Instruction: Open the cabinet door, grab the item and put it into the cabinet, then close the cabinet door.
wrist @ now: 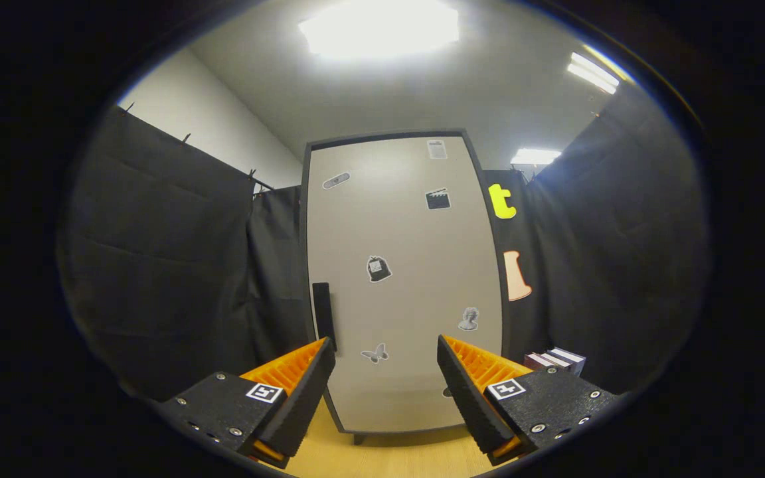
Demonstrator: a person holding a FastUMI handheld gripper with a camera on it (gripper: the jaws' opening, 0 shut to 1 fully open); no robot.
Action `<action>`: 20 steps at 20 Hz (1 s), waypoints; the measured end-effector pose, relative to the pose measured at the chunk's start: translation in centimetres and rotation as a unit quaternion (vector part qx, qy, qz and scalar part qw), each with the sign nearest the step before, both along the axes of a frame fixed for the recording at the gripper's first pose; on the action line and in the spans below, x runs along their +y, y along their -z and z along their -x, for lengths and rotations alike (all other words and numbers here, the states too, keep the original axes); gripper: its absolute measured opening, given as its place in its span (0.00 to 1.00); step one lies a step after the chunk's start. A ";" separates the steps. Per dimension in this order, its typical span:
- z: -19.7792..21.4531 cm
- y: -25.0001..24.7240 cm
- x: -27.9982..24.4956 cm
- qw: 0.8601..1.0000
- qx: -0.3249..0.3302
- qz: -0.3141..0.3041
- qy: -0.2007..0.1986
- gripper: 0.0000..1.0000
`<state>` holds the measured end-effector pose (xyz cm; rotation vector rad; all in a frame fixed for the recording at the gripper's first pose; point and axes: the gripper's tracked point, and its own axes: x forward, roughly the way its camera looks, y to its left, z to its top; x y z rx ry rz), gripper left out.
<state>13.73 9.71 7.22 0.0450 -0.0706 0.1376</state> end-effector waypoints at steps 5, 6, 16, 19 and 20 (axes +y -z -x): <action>-4.4 -0.2 3.1 1.000 0.005 0.000 -0.027 0.96; -5.3 -0.4 3.7 0.999 0.005 -0.001 -0.033 0.96; -13.9 0.6 9.9 0.998 0.029 0.008 -0.061 0.89; -16.0 2.1 11.0 0.996 0.053 0.013 -0.066 0.83; -16.5 2.7 11.4 0.995 0.064 0.013 -0.069 0.81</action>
